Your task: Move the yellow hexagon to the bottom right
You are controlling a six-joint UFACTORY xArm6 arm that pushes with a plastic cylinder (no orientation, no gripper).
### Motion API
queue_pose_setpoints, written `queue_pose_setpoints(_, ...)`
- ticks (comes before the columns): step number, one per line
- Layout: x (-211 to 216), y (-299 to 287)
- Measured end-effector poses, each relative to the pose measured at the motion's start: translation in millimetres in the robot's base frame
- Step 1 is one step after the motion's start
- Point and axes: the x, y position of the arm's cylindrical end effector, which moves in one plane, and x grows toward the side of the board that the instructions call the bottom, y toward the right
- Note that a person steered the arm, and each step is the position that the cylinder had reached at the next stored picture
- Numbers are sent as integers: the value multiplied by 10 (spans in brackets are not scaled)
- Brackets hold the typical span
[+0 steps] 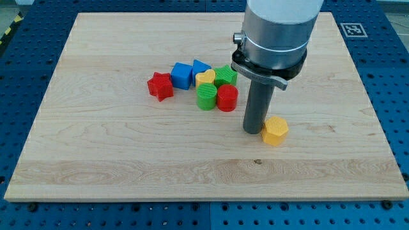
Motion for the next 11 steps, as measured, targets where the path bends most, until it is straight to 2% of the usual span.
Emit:
queue_pose_setpoints(2,21,26)
queue_pose_setpoints(4,-291,146)
queue_pose_setpoints(8,-93,328)
queue_pose_setpoints(11,487,349)
